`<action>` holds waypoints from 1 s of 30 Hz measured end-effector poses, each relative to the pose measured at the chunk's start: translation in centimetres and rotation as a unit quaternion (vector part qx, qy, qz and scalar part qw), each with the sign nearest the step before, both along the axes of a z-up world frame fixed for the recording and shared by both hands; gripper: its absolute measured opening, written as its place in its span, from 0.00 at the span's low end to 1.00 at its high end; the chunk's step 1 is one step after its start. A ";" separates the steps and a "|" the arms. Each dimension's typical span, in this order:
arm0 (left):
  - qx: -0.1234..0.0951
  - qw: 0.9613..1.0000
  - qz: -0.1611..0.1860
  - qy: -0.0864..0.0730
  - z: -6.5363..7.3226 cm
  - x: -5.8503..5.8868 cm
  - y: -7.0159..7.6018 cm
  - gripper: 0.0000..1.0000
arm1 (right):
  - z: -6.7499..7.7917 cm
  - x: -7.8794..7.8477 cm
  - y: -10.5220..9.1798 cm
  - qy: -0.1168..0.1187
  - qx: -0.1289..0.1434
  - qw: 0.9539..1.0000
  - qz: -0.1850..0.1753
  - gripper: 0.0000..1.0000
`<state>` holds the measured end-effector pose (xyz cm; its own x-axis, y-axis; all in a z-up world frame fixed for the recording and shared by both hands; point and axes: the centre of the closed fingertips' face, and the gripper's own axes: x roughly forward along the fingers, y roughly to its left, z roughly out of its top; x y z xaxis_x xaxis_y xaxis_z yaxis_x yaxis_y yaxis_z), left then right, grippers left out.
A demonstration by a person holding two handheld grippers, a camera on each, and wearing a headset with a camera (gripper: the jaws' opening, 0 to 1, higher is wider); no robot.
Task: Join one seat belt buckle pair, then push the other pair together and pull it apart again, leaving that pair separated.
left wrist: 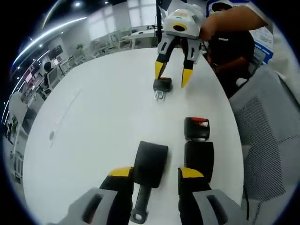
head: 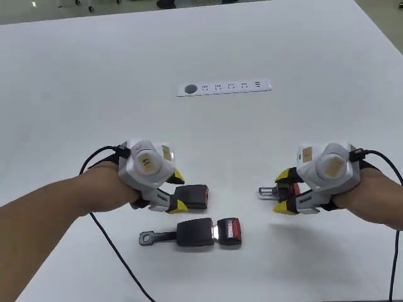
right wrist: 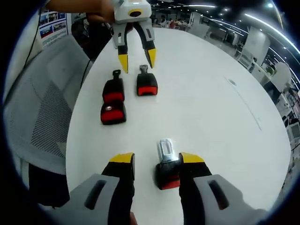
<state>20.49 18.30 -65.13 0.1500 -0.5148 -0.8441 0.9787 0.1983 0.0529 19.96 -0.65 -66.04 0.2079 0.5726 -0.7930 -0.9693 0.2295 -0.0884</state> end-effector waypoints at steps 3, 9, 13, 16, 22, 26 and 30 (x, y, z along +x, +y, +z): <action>0.002 1.000 -0.014 -0.002 -0.7 0.5 0.2 0.39 | -0.2 0.7 -1.3 -0.003 -0.010 1.000 0.001 0.37; 0.003 0.999 -0.030 0.018 -1.5 0.4 -0.4 0.39 | -1.7 1.9 -2.5 0.003 -0.020 1.000 0.007 0.37; 0.013 0.999 -0.042 0.020 -1.9 0.0 -1.1 0.39 | -2.3 1.7 -2.6 0.012 -0.027 0.999 0.015 0.34; 0.025 0.998 -0.064 0.007 -2.7 0.2 -1.2 0.35 | -2.5 1.5 -2.7 0.018 -0.028 0.999 0.019 0.33; 0.022 0.997 -0.069 0.017 -2.8 0.1 -1.6 0.34 | -2.7 1.6 -2.7 0.026 -0.023 0.999 0.026 0.33; 0.033 0.996 -0.086 0.008 -3.1 0.0 -1.6 0.34 | -2.6 1.3 -2.4 0.034 -0.017 0.999 0.032 0.32; 0.036 0.995 -0.088 0.001 -3.5 0.2 -1.3 0.34 | -2.8 1.5 -2.3 0.033 -0.013 0.999 0.032 0.32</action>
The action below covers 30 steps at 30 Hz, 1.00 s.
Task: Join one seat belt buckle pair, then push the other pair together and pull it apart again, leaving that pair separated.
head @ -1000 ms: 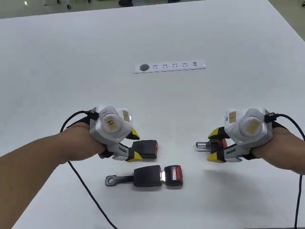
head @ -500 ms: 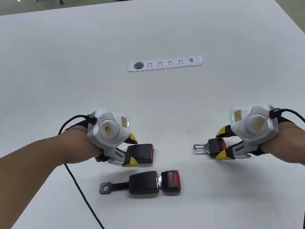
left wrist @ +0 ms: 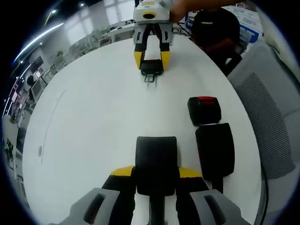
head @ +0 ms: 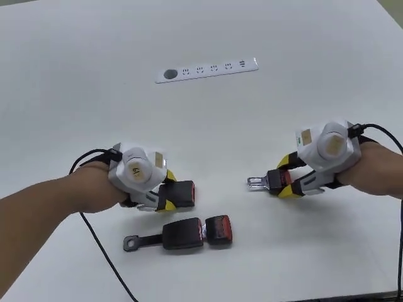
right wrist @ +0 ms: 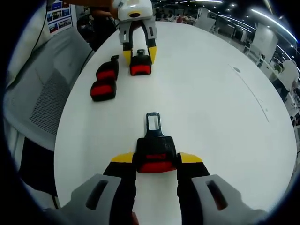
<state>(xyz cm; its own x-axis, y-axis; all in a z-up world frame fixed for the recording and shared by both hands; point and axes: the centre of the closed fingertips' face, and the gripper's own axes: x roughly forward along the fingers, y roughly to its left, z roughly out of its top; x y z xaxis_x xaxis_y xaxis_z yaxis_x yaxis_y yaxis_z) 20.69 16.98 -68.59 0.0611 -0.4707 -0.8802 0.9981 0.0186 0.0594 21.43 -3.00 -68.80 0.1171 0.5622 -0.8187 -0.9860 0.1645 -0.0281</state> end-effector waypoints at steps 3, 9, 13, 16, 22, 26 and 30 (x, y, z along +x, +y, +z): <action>-0.001 1.000 0.006 0.000 -0.1 0.1 0.1 0.33 | 0.1 0.0 0.0 -0.001 -0.001 1.000 0.002 0.32; 0.012 1.000 0.002 0.008 -0.3 0.3 0.2 0.33 | -0.1 0.2 0.0 -0.006 0.002 1.000 0.000 0.32; 0.011 1.000 0.000 0.010 -0.5 0.4 0.3 0.33 | -0.1 0.3 0.4 -0.012 0.000 1.000 0.002 0.32; 0.008 1.000 0.001 0.009 -0.5 0.3 0.3 0.33 | -0.1 0.2 1.4 -0.017 0.006 1.000 0.008 0.32; 0.006 1.000 0.001 0.009 -0.6 0.4 0.3 0.33 | 0.0 0.0 4.5 -0.017 0.027 0.999 0.010 0.32; 0.003 1.000 0.008 0.009 -0.5 0.4 0.3 0.33 | 0.0 0.0 7.0 -0.019 0.038 0.999 0.013 0.32; 0.005 1.000 0.006 0.009 -0.5 0.4 0.3 0.33 | 0.1 0.1 9.0 -0.021 0.047 0.999 0.016 0.32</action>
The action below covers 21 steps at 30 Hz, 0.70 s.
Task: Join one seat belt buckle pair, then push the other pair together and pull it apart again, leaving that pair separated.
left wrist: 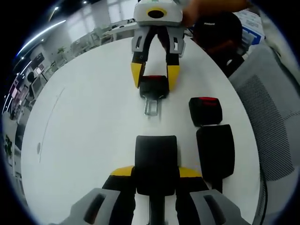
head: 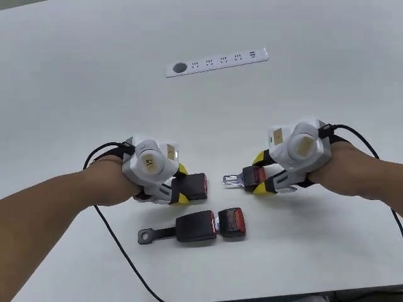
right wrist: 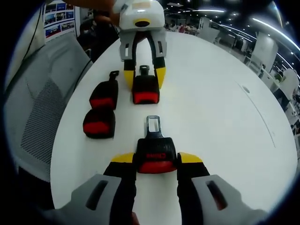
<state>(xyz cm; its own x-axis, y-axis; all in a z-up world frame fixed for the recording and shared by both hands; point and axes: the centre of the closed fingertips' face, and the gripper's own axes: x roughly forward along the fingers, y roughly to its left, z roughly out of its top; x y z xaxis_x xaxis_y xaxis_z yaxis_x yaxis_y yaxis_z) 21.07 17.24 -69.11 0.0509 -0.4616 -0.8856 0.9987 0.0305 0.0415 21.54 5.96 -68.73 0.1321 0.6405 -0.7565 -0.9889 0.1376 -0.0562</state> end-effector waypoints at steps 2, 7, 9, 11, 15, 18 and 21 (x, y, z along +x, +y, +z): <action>0.000 1.000 0.000 0.000 0.0 0.0 0.0 0.33 | 0.1 0.0 0.9 -0.004 0.001 1.000 0.000 0.32; 0.004 1.000 0.006 0.003 0.2 -0.2 -0.2 0.33 | 0.1 -0.1 2.0 -0.004 0.006 1.000 0.008 0.32; 0.002 1.000 0.008 0.003 0.2 -0.2 -0.3 0.33 | 0.0 0.2 2.3 -0.003 0.007 1.000 0.007 0.32; 0.001 1.000 0.010 0.003 0.2 -0.2 -0.3 0.33 | 0.0 0.1 2.6 -0.003 0.007 1.000 0.009 0.32; 0.002 1.000 0.017 0.004 0.3 -0.3 -0.4 0.33 | 0.1 0.0 2.8 -0.004 0.002 1.000 0.013 0.32; -0.002 1.000 0.021 0.005 0.5 -0.4 -0.6 0.33 | 0.0 0.1 2.8 -0.010 -0.004 1.000 0.017 0.32; -0.003 1.000 0.022 0.006 0.5 -0.3 -0.6 0.33 | 0.1 0.2 2.7 -0.011 -0.006 1.000 0.017 0.32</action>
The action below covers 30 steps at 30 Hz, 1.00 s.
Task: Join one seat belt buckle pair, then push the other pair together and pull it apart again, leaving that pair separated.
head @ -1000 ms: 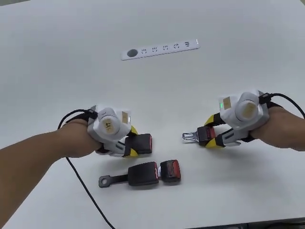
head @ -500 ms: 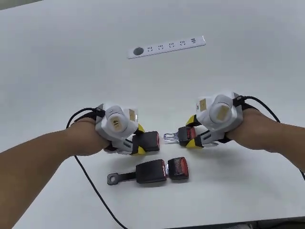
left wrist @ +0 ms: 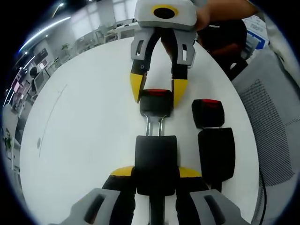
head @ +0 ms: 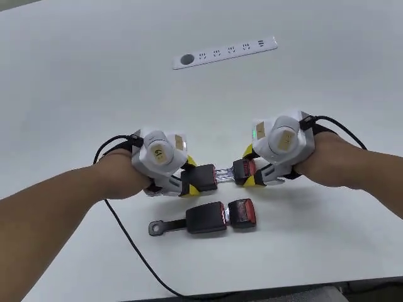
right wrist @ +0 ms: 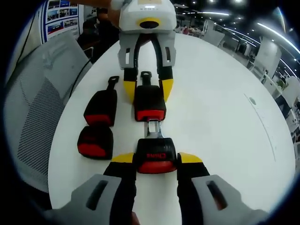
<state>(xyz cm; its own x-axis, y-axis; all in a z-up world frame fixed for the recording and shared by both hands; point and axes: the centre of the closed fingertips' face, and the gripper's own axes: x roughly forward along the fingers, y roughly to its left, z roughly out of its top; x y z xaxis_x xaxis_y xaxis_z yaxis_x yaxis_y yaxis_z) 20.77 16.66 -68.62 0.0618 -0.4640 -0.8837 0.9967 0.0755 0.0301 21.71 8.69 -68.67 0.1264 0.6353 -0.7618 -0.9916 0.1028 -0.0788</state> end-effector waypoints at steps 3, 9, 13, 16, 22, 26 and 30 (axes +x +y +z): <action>-0.001 1.000 0.005 0.002 0.0 0.1 0.0 0.33 | 0.1 0.1 0.0 0.007 0.005 1.000 -0.007 0.32; -0.004 1.000 0.007 0.001 0.1 0.0 -0.1 0.33 | 0.5 -0.3 0.3 0.007 0.008 1.000 -0.002 0.32; -0.006 1.000 0.007 0.002 0.1 0.0 -0.1 0.33 | 0.6 -0.4 0.5 0.007 0.009 1.000 0.006 0.32; -0.005 1.000 0.006 0.003 0.2 0.0 -0.1 0.33 | 0.5 -0.5 0.8 0.009 0.011 1.000 0.009 0.32; -0.007 1.000 0.007 0.004 0.1 0.1 0.0 0.33 | 0.5 -0.4 1.5 0.010 0.014 1.000 0.009 0.31; -0.007 1.000 0.002 0.005 -0.1 0.3 0.1 0.33 | 0.2 -0.1 1.4 0.024 0.030 0.999 0.001 0.31; -0.006 1.000 -0.002 0.005 -0.2 0.3 0.2 0.33 | 0.3 -0.3 1.6 0.027 0.039 0.999 -0.003 0.31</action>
